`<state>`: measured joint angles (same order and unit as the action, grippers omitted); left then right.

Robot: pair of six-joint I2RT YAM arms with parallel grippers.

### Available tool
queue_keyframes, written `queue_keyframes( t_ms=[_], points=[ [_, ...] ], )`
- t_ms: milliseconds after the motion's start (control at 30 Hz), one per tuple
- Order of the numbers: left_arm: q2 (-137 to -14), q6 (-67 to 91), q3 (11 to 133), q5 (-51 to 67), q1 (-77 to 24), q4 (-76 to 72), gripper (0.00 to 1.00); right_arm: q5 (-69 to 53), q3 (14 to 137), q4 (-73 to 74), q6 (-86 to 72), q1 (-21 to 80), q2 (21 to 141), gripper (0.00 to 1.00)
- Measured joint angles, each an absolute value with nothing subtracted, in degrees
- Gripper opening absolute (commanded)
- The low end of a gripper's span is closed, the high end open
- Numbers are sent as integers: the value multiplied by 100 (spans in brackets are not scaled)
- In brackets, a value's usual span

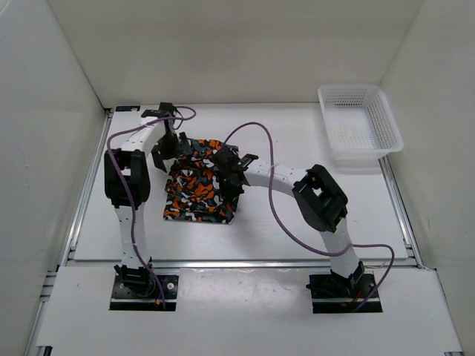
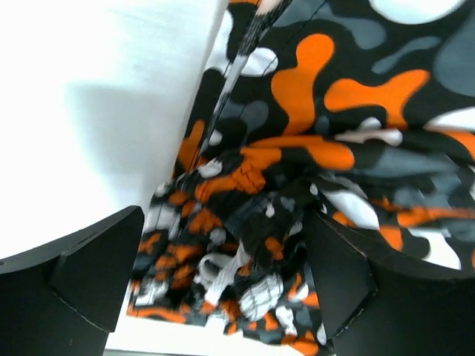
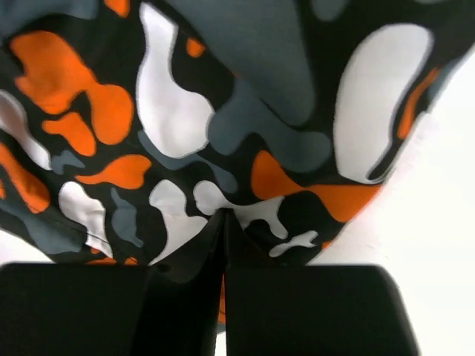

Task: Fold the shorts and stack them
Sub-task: Fold the shorts

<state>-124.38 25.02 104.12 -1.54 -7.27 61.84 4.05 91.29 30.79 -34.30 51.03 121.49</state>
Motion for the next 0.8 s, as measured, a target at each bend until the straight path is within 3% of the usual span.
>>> queue_keyframes(
  t_ms=[100, 200, 233, 267, 367, 600, 800],
  points=[
    [-12101, 2558, 10514, -268, -696, 6379, 100, 541, 9135, 3291, -3435, 5113, 12149, 1],
    [-11496, 2628, 10575, -351, -639, 6499, 100, 696, 8962, 3367, -3468, 5116, 11939, 32],
    [-11244, 2661, 10580, -373, -609, 6528, 100, 757, 8853, 3426, -3479, 5120, 11758, 48],
    [-10995, 2687, 10573, -384, -587, 6547, 100, 845, 8731, 3496, -3485, 5124, 11520, 74],
    [-10049, 2779, 10390, -416, -508, 6541, 100, 1199, 8431, 3699, -3489, 5118, 10479, 92],
    [-7481, 2928, 8355, -349, -462, 6167, 100, 2329, 7446, 3896, -3559, 4615, 7625, 94],
    [-5961, 3072, 6871, -327, -462, 6084, 100, 3076, 6399, 4823, -3597, 4066, 6399, 94]
  ],
)
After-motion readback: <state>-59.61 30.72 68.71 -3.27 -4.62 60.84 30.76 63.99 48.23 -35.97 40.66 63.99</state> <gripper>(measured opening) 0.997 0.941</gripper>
